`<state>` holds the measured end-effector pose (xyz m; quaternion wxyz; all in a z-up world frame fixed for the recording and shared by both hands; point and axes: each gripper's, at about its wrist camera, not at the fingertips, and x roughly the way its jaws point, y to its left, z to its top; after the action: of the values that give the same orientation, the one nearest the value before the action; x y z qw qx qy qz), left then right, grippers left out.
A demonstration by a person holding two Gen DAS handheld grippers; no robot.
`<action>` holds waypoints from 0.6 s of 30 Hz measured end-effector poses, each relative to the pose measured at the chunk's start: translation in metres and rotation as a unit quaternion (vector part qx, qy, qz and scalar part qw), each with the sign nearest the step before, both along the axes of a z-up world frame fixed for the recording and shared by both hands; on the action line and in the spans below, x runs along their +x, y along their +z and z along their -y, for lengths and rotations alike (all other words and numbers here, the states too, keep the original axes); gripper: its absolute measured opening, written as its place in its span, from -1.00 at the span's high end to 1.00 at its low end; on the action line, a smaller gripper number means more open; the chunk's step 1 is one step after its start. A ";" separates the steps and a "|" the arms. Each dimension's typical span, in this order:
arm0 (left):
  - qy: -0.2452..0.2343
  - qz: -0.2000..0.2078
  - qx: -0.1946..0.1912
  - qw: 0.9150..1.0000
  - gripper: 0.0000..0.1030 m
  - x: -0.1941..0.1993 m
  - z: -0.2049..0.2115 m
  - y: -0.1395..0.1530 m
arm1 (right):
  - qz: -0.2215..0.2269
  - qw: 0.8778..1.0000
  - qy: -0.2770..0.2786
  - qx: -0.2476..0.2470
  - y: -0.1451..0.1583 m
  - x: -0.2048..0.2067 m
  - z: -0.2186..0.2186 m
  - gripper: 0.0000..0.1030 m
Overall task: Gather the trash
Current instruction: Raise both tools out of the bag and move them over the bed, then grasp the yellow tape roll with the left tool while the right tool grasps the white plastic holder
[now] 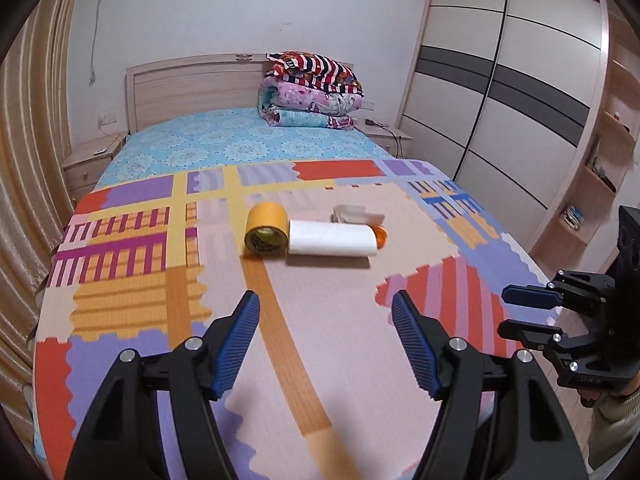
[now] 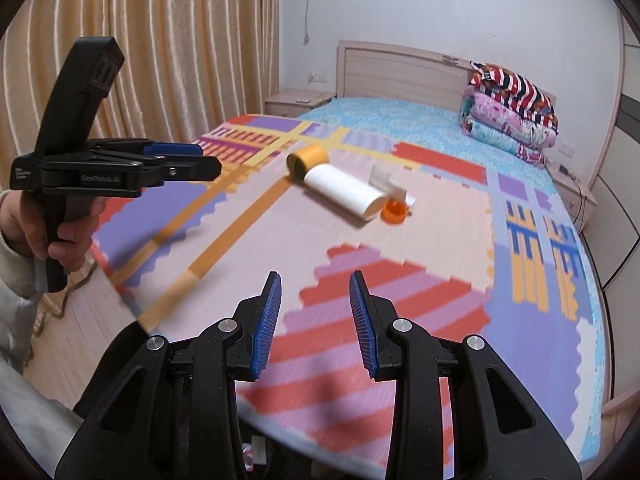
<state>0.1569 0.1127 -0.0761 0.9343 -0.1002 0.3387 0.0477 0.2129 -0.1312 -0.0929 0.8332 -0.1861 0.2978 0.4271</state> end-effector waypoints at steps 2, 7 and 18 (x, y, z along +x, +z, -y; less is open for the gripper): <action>0.008 -0.002 -0.004 1.000 -0.28 0.010 -0.008 -0.001 | 0.005 1.000 -0.001 0.002 0.002 0.007 -0.004 0.31; 0.026 -0.018 -0.013 0.999 -0.28 0.039 -0.028 -0.010 | 0.007 1.000 -0.005 0.004 0.004 0.029 -0.015 0.31; 0.040 -0.049 -0.040 0.997 -0.28 0.086 -0.060 -0.038 | -0.018 1.000 -0.024 -0.007 -0.010 0.092 -0.049 0.31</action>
<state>0.2433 0.1730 -0.1145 0.9093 -0.1487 0.3811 0.0767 0.3048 -0.0823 -0.1027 0.8365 -0.1768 0.3206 0.4078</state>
